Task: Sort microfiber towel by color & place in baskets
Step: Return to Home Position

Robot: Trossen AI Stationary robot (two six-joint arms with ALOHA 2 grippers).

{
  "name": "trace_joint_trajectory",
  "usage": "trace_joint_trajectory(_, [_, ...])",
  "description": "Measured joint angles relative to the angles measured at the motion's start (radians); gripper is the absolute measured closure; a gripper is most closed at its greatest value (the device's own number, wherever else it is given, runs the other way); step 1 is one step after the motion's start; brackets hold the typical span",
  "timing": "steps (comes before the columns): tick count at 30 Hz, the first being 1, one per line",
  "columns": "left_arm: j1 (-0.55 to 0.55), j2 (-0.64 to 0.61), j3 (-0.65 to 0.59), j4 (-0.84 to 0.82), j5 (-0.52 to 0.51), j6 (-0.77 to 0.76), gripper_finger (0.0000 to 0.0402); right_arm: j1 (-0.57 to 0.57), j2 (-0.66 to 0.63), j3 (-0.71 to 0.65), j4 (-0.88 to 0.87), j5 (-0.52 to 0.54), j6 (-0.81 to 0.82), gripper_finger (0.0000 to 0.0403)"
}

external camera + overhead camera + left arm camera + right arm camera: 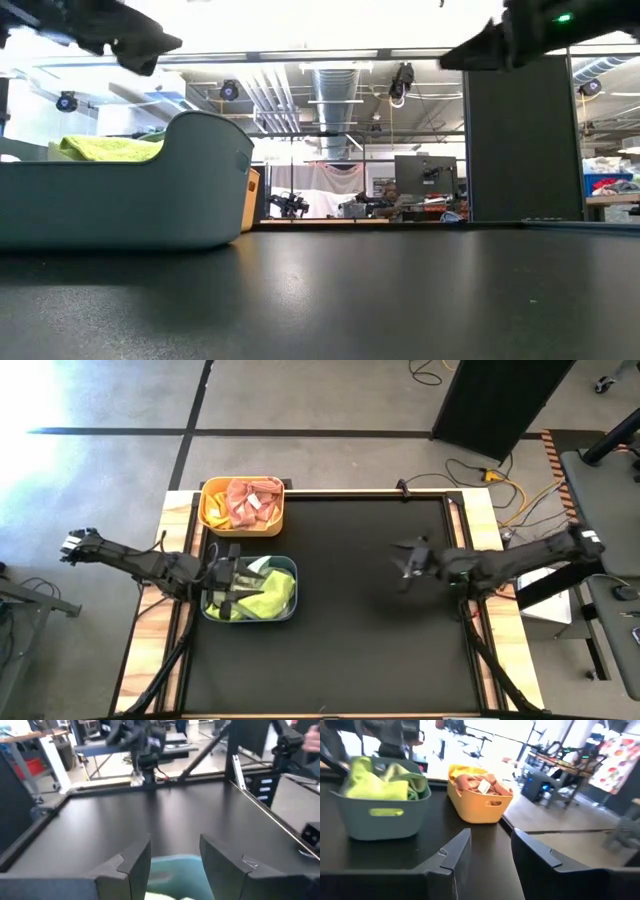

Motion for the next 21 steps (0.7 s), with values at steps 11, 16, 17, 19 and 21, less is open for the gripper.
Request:
trace_joint_trajectory(11, [0.01, -0.016, -0.069, 0.096, 0.042, -0.018, 0.0249, -0.015, -0.718, -0.085, -0.468, -0.044, 0.219, 0.0278])
trace_joint_trajectory(16, [0.045, -0.024, -0.073, 0.092, 0.08, -0.024, 0.0251, -0.013, -0.727, -0.094, -0.438, -0.181, 0.168, 0.0297])
trace_joint_trajectory(17, [0.053, -0.029, -0.077, 0.09, 0.095, -0.03, 0.0253, -0.013, -0.706, -0.099, -0.385, -0.195, 0.158, 0.0301])
trace_joint_trajectory(19, [0.072, -0.033, -0.081, 0.09, 0.135, -0.038, 0.0259, -0.013, -0.707, -0.126, -0.358, -0.238, 0.154, 0.0311])
trace_joint_trajectory(21, [0.09, -0.043, -0.086, 0.092, 0.157, -0.041, 0.0268, -0.013, -0.707, -0.17, -0.313, -0.262, 0.152, 0.0322])
